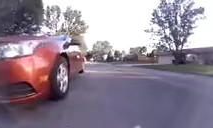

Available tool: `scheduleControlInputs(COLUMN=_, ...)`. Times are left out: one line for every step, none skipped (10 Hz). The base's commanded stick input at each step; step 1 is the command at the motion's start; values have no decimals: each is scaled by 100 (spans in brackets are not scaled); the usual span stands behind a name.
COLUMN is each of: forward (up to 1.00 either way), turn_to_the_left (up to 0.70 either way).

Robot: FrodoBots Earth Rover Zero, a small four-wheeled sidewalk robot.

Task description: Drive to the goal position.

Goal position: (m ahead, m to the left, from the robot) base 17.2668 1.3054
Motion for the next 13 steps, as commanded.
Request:
scheduleControlInputs(forward=98, turn_to_the_left=0)
scheduleControlInputs(forward=98, turn_to_the_left=0)
scheduleControlInputs(forward=98, turn_to_the_left=0)
scheduleControlInputs(forward=98, turn_to_the_left=0)
scheduleControlInputs(forward=98, turn_to_the_left=0)
scheduleControlInputs(forward=98, turn_to_the_left=0)
scheduleControlInputs(forward=98, turn_to_the_left=0)
scheduleControlInputs(forward=98, turn_to_the_left=8)
scheduleControlInputs(forward=98, turn_to_the_left=33)
scheduleControlInputs(forward=98, turn_to_the_left=17)
scheduleControlInputs(forward=98, turn_to_the_left=3)
scheduleControlInputs(forward=98, turn_to_the_left=3)
scheduleControlInputs(forward=98, turn_to_the_left=2)
